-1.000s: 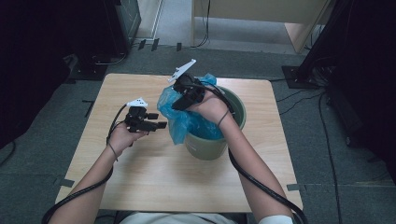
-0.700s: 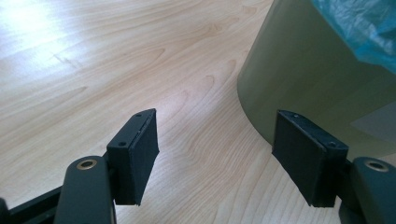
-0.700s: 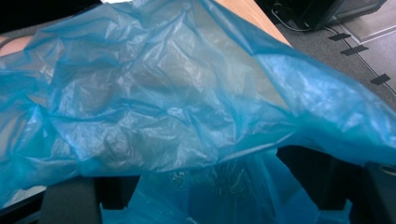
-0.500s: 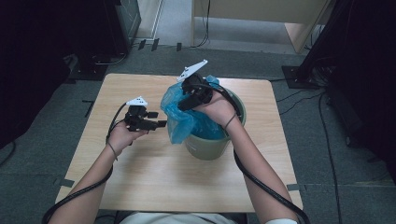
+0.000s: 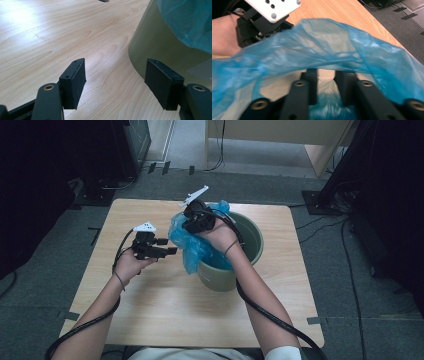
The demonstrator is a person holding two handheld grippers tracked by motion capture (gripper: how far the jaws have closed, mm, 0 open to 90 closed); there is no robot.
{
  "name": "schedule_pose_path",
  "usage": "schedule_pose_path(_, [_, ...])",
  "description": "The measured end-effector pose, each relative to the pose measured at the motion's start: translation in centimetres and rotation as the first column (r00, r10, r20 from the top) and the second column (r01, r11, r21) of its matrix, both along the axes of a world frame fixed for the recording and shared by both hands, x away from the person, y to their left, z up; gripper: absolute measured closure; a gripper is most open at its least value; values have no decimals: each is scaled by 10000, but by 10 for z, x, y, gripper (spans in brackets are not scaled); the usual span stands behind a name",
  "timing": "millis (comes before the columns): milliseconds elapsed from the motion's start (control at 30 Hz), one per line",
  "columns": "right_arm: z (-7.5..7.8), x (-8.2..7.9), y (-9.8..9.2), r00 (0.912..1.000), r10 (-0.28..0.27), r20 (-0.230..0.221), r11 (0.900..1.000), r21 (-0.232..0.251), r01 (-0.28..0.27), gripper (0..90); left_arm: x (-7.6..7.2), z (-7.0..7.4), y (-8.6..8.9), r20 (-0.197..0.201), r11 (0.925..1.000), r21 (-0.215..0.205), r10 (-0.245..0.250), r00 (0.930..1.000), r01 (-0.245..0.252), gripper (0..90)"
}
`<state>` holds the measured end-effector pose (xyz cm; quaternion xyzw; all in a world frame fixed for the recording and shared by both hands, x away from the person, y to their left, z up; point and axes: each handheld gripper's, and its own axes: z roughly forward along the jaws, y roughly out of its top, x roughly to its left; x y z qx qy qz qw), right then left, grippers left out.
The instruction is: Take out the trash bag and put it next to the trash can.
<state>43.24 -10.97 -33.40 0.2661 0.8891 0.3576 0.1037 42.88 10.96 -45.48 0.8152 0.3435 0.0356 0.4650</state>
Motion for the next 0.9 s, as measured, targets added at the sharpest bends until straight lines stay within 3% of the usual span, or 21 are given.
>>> schedule_pose_path(67, [-1,3,5,10000,50,-66,9999,-123,-51,586,0,0,0,16,10000,-36,13,10000,-13,327])
schedule_pose_path(200, [-1,6,13,9993,105,-357,9983,-568,-125,294,0,-1,2,15,10000,31,28,10000,-28,327])
schedule_pose_path(267, [-2,8,14,9960,176,-880,9983,-545,-225,157,1,-1,2,33,9999,26,103,9999,-103,327])
schedule_pose_path(300, [-3,8,14,9947,322,-972,9981,-501,-372,140,1,-1,2,20,9999,34,131,9999,-131,326])
schedule_pose_path(533, [-11,5,16,9982,389,-463,9888,-1422,-451,134,1,-1,3,40,9998,31,181,9998,-181,326])
schedule_pose_path(667, [1,-2,11,9983,481,-339,9933,-1034,-514,138,1,-2,2,-20,9999,72,114,9999,-114,326])
schedule_pose_path(800, [14,-14,6,9971,733,226,9927,-980,-707,152,1,-5,0,-104,9998,215,35,9999,-33,325])
schedule_pose_path(900, [22,-21,-1,9965,740,387,9960,-535,-718,169,1,-5,0,-94,9998,163,77,9999,-76,324])
